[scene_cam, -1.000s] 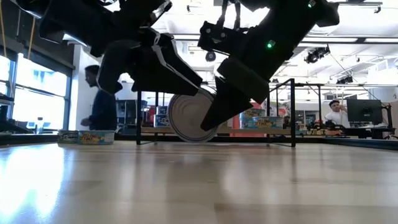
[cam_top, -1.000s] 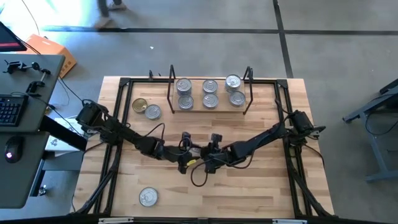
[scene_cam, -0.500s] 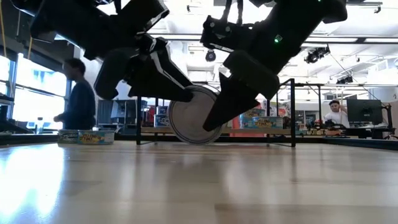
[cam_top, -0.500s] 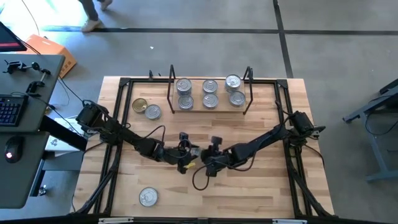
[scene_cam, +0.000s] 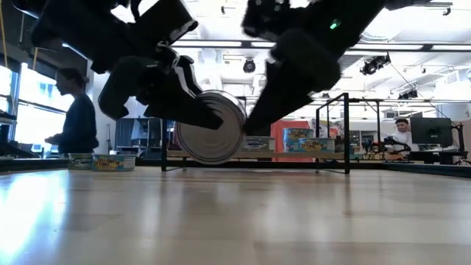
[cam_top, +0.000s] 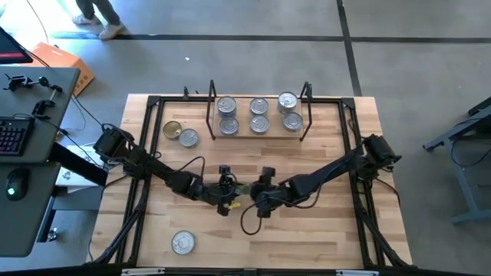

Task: Stack canned seafood by type on shelf
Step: Stack the green tuna can on top of the green tuna can on the shelf

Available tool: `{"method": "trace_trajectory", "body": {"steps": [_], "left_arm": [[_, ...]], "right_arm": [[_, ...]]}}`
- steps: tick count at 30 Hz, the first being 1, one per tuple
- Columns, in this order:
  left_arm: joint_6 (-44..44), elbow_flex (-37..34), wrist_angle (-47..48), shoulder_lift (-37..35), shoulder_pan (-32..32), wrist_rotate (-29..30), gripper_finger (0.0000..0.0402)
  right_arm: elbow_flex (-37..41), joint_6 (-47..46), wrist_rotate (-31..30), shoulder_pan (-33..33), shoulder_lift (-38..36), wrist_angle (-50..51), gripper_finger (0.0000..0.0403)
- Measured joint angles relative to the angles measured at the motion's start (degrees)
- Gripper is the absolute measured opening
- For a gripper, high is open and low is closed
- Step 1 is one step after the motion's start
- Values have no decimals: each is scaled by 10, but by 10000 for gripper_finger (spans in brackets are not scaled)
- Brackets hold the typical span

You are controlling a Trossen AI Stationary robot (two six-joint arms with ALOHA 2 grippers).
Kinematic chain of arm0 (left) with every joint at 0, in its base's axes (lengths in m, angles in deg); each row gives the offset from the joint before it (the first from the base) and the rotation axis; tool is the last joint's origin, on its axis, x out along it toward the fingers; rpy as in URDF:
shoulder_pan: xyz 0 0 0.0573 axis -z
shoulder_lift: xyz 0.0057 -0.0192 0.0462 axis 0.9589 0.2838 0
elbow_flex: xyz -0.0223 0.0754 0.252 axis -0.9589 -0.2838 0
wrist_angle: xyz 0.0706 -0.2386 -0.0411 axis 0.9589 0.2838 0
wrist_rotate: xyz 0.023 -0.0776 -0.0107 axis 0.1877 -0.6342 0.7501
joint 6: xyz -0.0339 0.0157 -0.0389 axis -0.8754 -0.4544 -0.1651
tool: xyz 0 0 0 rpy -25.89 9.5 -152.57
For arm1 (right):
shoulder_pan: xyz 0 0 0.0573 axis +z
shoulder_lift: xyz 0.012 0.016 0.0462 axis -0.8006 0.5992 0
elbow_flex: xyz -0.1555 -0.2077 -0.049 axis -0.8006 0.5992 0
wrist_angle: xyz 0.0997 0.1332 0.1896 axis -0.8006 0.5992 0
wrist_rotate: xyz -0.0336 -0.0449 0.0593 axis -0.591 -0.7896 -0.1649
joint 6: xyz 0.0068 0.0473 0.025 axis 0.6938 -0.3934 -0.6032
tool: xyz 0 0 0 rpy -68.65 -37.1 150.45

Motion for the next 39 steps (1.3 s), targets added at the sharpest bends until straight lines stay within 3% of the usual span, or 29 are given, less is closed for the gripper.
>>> {"method": "trace_trajectory", "body": {"steps": [4, 9, 12, 15, 19, 26, 32, 35, 39], "left_arm": [[-2, -17, -38, -1, 13, 53, 117], [15, -94, -266, -4, 19, 29, 117], [38, -147, -439, -4, 18, -41, 117], [63, -186, -576, -4, 6, -154, 117], [74, -208, -681, -4, -12, -264, 117], [73, -203, -711, -6, -32, -269, 117], [96, -183, -712, -7, -40, -268, 117], [87, -178, -711, -7, -44, -259, 117], [69, -178, -704, -7, -53, -255, 142]], "right_arm": [[36, -41, -80, 35, -40, 24, 239], [145, -44, -186, 97, -55, -146, 241], [190, -41, -184, 111, -55, -273, 242], [215, -34, -149, 107, -53, -375, 243], [206, 98, -125, 91, -53, -469, 245], [130, 322, -122, 79, -53, -518, 264], [75, 368, -176, 81, -54, -484, 261], [67, 364, -182, 79, -53, -457, 241], [65, 357, -193, 75, -53, -453, 178]]}}
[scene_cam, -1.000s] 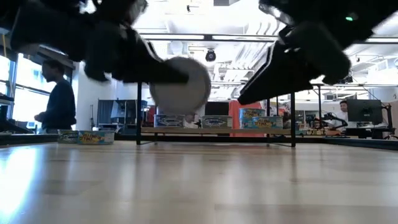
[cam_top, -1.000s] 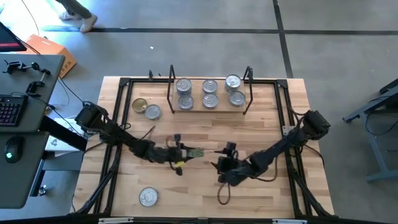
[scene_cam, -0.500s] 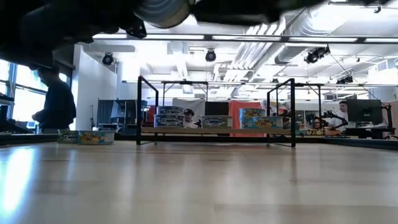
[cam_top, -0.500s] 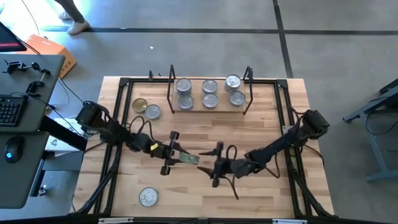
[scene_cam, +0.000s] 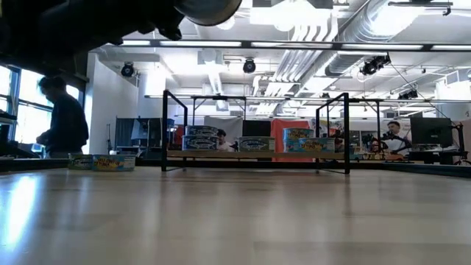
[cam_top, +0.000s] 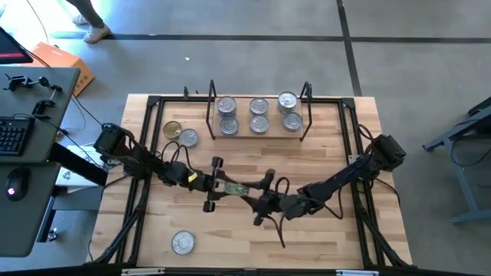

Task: Stack canned seafood by type on shelf
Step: Stack the green tuna can on top of the green tuna can on the shelf

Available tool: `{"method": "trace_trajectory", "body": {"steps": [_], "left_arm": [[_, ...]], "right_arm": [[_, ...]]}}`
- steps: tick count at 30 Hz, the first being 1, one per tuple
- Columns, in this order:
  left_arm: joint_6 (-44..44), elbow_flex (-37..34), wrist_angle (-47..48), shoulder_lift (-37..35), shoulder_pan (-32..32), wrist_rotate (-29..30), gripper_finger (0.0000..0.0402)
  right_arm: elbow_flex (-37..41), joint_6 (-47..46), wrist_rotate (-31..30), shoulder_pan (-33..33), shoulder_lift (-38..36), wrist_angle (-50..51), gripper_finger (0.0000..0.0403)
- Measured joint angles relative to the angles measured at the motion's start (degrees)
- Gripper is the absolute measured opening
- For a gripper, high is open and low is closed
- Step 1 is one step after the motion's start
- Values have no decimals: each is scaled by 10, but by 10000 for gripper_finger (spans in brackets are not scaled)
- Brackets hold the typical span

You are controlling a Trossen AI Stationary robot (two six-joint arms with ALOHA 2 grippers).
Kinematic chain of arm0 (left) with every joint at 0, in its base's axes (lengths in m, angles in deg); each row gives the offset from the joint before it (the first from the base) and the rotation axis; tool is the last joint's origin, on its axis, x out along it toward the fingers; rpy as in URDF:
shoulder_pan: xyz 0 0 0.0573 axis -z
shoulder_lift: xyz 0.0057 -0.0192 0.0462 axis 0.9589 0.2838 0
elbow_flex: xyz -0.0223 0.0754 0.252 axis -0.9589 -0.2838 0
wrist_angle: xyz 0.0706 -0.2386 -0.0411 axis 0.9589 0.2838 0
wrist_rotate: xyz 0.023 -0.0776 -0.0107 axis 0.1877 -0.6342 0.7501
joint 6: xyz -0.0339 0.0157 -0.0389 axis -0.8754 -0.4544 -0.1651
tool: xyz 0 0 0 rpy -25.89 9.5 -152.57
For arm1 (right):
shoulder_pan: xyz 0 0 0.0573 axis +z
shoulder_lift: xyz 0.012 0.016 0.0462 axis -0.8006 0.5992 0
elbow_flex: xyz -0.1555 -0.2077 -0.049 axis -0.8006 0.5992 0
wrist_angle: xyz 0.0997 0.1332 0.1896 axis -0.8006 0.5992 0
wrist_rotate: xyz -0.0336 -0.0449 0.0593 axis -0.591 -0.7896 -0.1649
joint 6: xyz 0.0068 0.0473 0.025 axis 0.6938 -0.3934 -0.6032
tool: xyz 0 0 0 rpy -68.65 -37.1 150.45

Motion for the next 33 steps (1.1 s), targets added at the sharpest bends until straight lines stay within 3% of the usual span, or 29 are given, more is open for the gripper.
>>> {"method": "trace_trajectory", "body": {"steps": [3, 7, 13, 18, 21, 25, 30, 33], "left_arm": [[20, 0, 27, -1, -3, 39, 167], [64, 3, 79, -2, -1, 130, 183], [57, -4, 252, -15, 27, 405, 188], [-14, -13, 376, -54, 77, 588, 189], [-51, -19, 403, -76, 105, 622, 190], [-80, -26, 445, -86, 130, 636, 190], [-79, -26, 453, -92, 148, 651, 190], [-78, -24, 447, -95, 150, 667, 190]], "right_arm": [[1, -4, -41, 2, -3, 9, 123], [2, -42, -81, 1, -31, 112, 124], [-2, -181, -94, -72, -117, 302, 124], [-7, -102, -38, -189, -142, 369, 124], [-20, -37, 24, -276, -133, 369, 124], [-28, 52, 49, -380, -85, 375, 124], [-45, 110, 114, -470, -27, 327, 124], [-54, 128, 117, -501, 7, 325, 124]]}}
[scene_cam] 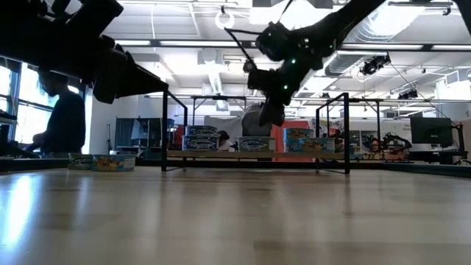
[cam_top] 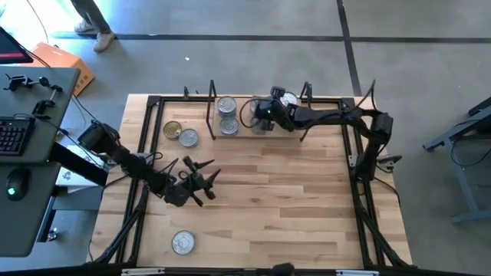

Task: Stack canned seafood by type on shelf
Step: Stack the green tuna can on top of the green tuna can on the shelf

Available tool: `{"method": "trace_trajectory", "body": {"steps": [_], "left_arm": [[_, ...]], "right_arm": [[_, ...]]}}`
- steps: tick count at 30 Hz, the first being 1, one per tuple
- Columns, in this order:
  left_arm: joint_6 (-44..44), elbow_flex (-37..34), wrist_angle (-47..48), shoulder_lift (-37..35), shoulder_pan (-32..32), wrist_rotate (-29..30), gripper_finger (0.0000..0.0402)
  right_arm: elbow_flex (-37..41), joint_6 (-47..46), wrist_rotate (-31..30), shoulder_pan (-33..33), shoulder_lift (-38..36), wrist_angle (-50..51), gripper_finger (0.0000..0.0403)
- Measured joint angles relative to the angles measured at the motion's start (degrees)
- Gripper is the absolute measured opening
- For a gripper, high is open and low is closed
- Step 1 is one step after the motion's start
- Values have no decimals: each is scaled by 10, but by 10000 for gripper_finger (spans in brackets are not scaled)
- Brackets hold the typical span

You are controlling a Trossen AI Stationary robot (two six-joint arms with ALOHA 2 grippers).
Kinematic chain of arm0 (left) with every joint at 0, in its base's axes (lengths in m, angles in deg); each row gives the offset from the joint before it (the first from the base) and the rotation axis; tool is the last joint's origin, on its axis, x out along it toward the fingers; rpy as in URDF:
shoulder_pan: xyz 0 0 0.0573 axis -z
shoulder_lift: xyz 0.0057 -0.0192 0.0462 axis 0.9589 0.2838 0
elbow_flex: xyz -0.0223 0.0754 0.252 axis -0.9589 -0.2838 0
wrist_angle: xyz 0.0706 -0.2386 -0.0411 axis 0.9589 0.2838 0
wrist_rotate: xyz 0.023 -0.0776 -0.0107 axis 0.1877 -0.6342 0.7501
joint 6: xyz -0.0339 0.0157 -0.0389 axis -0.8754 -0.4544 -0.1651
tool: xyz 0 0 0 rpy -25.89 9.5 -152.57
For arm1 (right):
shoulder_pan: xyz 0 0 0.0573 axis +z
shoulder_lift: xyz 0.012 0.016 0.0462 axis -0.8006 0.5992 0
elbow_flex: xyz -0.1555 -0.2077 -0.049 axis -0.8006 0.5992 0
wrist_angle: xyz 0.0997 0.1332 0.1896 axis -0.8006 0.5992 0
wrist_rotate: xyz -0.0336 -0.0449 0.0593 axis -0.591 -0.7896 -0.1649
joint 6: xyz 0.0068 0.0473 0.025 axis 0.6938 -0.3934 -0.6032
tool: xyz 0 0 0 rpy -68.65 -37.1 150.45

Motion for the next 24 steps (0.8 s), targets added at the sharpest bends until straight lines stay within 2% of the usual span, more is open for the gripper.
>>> {"method": "trace_trajectory", "body": {"steps": [6, 11, 15, 24], "left_arm": [[-3, 0, 6, 0, -1, 5, 190], [-4, 0, 8, 0, -1, 5, 190], [-4, 0, 9, 0, -1, 5, 190], [-5, 0, 9, 0, -1, 5, 190]], "right_arm": [[-7, 0, -8, -22, 38, -35, 130], [-7, -2, 9, -19, 40, -34, 201], [-7, -2, 15, -18, 38, -39, 235], [-6, -2, 25, -11, 25, -16, 243]]}}
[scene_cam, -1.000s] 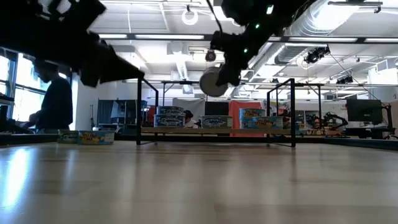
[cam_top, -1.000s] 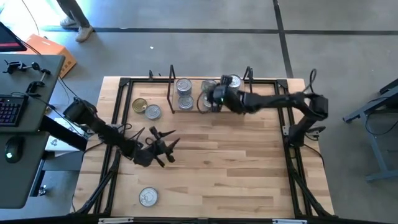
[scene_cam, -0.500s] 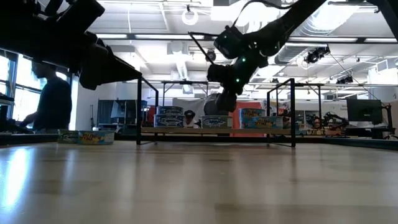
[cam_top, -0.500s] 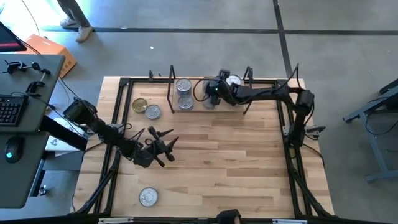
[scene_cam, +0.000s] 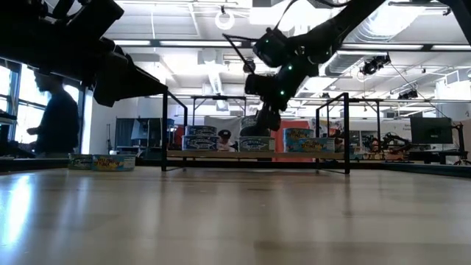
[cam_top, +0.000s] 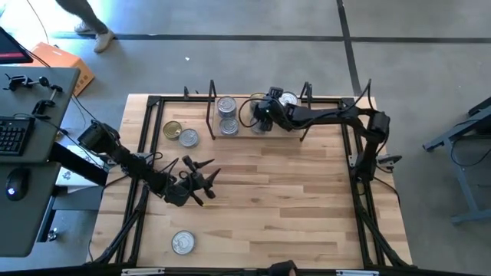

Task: Stack canned seafood by type on shelf
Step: Stack the green tuna can on top of the green tuna can on the shelf

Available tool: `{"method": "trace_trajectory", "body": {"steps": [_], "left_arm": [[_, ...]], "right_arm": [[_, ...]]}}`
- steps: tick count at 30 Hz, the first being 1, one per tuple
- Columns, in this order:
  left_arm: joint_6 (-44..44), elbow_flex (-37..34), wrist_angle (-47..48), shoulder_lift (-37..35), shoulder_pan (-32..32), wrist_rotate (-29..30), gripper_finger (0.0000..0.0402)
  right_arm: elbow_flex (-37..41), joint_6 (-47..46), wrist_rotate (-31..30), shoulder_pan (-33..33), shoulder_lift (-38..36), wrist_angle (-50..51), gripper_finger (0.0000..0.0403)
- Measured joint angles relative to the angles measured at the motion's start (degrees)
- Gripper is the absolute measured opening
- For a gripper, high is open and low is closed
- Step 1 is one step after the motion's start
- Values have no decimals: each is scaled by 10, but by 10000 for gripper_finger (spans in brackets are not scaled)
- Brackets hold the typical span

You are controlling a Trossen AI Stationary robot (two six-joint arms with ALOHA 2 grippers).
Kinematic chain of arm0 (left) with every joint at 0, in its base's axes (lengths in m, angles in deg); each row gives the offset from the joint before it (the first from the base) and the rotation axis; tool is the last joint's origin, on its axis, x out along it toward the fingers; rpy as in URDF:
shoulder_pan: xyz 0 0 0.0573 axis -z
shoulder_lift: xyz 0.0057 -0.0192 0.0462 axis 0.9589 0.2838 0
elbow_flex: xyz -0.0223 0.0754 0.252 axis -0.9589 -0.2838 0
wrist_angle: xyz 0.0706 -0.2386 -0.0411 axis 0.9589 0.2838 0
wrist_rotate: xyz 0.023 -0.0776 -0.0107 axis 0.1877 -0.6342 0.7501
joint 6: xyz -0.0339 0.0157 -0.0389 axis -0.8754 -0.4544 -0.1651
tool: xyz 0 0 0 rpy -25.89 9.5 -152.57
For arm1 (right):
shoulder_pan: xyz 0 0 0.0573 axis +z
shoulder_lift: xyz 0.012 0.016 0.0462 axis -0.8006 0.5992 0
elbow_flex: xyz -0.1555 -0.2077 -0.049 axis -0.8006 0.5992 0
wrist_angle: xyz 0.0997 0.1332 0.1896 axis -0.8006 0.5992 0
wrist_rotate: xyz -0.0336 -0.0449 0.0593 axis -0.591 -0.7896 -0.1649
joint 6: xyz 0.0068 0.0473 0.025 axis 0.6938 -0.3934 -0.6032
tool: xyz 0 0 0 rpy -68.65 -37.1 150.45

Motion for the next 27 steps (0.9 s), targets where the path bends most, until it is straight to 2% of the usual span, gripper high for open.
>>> {"method": "trace_trajectory", "body": {"steps": [13, 16, 21, 24, 27], "left_arm": [[-15, 0, -9, 0, 21, 0, 190], [-21, 7, -28, -10, 41, 11, 190], [-10, 27, -31, -102, 78, 84, 177], [11, 27, -21, -185, 97, 110, 156], [7, 27, 38, -265, 103, 111, 128]], "right_arm": [[1, -42, 3, 38, -50, 58, 245], [3, -101, 47, 62, -79, 74, 245], [43, -244, 235, 132, -121, 38, 245], [83, -285, 255, 206, -125, -21, 245], [120, -306, 225, 283, -123, -83, 245]]}}
